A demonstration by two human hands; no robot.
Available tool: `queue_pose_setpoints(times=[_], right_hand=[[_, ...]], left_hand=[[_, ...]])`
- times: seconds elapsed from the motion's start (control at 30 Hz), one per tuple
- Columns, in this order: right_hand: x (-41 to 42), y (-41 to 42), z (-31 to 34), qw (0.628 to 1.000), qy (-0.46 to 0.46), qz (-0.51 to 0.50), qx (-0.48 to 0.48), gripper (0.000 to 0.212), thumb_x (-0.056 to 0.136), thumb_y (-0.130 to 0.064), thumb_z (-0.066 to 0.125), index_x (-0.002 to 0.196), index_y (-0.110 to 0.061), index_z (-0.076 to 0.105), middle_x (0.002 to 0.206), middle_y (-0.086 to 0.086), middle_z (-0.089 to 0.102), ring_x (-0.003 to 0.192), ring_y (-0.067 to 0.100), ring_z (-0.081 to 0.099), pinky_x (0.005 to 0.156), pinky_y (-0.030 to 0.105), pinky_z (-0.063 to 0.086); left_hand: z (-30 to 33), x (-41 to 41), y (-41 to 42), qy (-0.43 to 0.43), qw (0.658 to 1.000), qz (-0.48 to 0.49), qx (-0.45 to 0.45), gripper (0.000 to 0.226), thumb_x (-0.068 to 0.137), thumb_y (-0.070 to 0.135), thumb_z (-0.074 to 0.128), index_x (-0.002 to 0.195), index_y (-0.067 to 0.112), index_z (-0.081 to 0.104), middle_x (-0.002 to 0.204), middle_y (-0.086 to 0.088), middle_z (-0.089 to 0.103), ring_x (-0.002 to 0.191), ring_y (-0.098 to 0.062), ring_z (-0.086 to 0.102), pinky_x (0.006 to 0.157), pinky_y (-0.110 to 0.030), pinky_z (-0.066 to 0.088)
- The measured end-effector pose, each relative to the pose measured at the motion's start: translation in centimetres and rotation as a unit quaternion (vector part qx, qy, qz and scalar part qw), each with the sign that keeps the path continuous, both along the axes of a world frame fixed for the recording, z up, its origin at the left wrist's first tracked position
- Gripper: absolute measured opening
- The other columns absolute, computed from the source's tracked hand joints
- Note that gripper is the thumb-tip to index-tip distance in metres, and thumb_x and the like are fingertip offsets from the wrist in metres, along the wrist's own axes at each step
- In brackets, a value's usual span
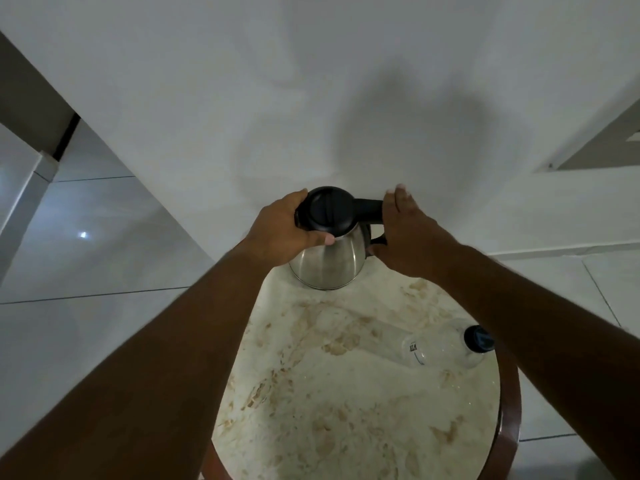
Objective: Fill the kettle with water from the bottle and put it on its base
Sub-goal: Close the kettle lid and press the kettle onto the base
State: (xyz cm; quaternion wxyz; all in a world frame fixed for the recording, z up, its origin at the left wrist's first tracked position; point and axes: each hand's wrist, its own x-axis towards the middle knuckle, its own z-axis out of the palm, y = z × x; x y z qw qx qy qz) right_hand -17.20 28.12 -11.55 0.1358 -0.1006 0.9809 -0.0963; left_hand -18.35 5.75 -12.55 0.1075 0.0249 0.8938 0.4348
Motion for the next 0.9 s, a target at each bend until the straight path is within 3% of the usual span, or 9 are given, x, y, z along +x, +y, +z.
queue_pose_setpoints(times=[0.07, 0.1, 0.2, 0.3, 0.4, 0.53, 0.63, 0.9], right_hand=[[-0.1, 0.0, 0.2, 1.0, -0.002, 0.004, -0.03, 0.085, 0.092, -0.04, 0.053, 0.148, -0.003, 0.001, 0.159, 0.02, -0.001, 0.146, 0.032, 0.001, 0.115, 0.041, 0.014], [0.0, -0.2, 0.2, 0.999, 0.009, 0.001, -0.049, 0.078, 0.094, -0.038, 0.049, 0.149, -0.004, 0.005, 0.159, 0.019, 0.004, 0.146, 0.031, 0.004, 0.115, 0.041, 0.014], [0.1, -1.1, -0.1, 0.997, 0.051, 0.003, -0.066, 0.062, 0.1, -0.034, 0.038, 0.147, 0.0, 0.016, 0.154, 0.023, 0.02, 0.144, 0.035, 0.014, 0.115, 0.042, 0.017], [-0.1, -1.3, -0.2, 0.995, 0.056, -0.007, -0.076, 0.058, 0.101, -0.034, 0.034, 0.146, -0.001, 0.02, 0.152, 0.021, 0.027, 0.143, 0.034, 0.017, 0.113, 0.045, 0.024], [-0.2, -1.0, -0.6, 0.995, 0.065, -0.002, -0.071, 0.056, 0.101, -0.034, 0.034, 0.146, -0.003, 0.02, 0.152, 0.018, 0.027, 0.143, 0.032, 0.018, 0.112, 0.045, 0.026], [-0.1, -0.8, -1.0, 0.994, 0.088, 0.008, -0.068, 0.056, 0.101, -0.032, 0.036, 0.146, -0.003, 0.021, 0.151, 0.018, 0.029, 0.141, 0.031, 0.023, 0.111, 0.045, 0.028], [0.1, -0.9, -1.5, 0.993, 0.094, 0.012, -0.064, 0.057, 0.1, -0.032, 0.036, 0.146, -0.002, 0.019, 0.152, 0.018, 0.028, 0.143, 0.031, 0.019, 0.113, 0.044, 0.025], [0.5, -1.2, -1.7, 0.994, 0.104, 0.002, -0.041, 0.059, 0.101, -0.032, 0.036, 0.148, -0.001, 0.015, 0.155, 0.02, 0.019, 0.145, 0.032, 0.011, 0.114, 0.044, 0.021]], left_hand=[[0.1, 0.0, 0.2, 0.01, 1.0, -0.008, -0.021, 0.074, 0.064, 0.037, 0.087, 0.129, 0.023, 0.054, 0.092, 0.032, 0.053, 0.088, 0.009, 0.052, 0.068, 0.002, 0.034], [0.3, 0.1, 0.3, 0.011, 0.999, -0.014, -0.032, 0.071, 0.067, 0.041, 0.084, 0.129, 0.022, 0.054, 0.097, 0.028, 0.058, 0.094, 0.005, 0.055, 0.073, 0.001, 0.036], [0.7, 0.4, 0.8, 0.01, 0.996, -0.007, -0.09, 0.07, 0.082, 0.058, 0.062, 0.139, 0.02, 0.045, 0.125, -0.002, 0.061, 0.119, -0.024, 0.054, 0.095, -0.027, 0.043], [0.7, 1.3, 1.4, 0.056, 0.986, -0.009, -0.159, 0.057, 0.095, 0.049, 0.047, 0.138, 0.012, 0.043, 0.131, -0.016, 0.056, 0.121, -0.036, 0.05, 0.1, -0.046, 0.043], [0.4, 1.9, 1.8, 0.089, 0.98, -0.005, -0.177, 0.055, 0.099, 0.042, 0.041, 0.146, 0.013, 0.035, 0.141, -0.014, 0.051, 0.124, -0.034, 0.049, 0.103, -0.046, 0.04], [0.0, 2.3, 1.8, 0.15, 0.962, -0.031, -0.225, 0.053, 0.101, 0.039, 0.035, 0.147, 0.013, 0.032, 0.141, -0.012, 0.052, 0.12, -0.032, 0.053, 0.095, -0.04, 0.043], [-0.9, 2.3, 1.4, 0.177, 0.945, -0.054, -0.271, 0.057, 0.102, 0.042, 0.027, 0.151, 0.014, 0.023, 0.158, -0.007, 0.029, 0.137, -0.026, 0.04, 0.105, -0.039, 0.037], [-2.0, 3.2, 1.4, 0.196, 0.952, -0.027, -0.235, 0.058, 0.102, 0.04, 0.027, 0.152, 0.011, 0.02, 0.159, -0.008, 0.027, 0.143, -0.025, 0.03, 0.111, -0.039, 0.03]])
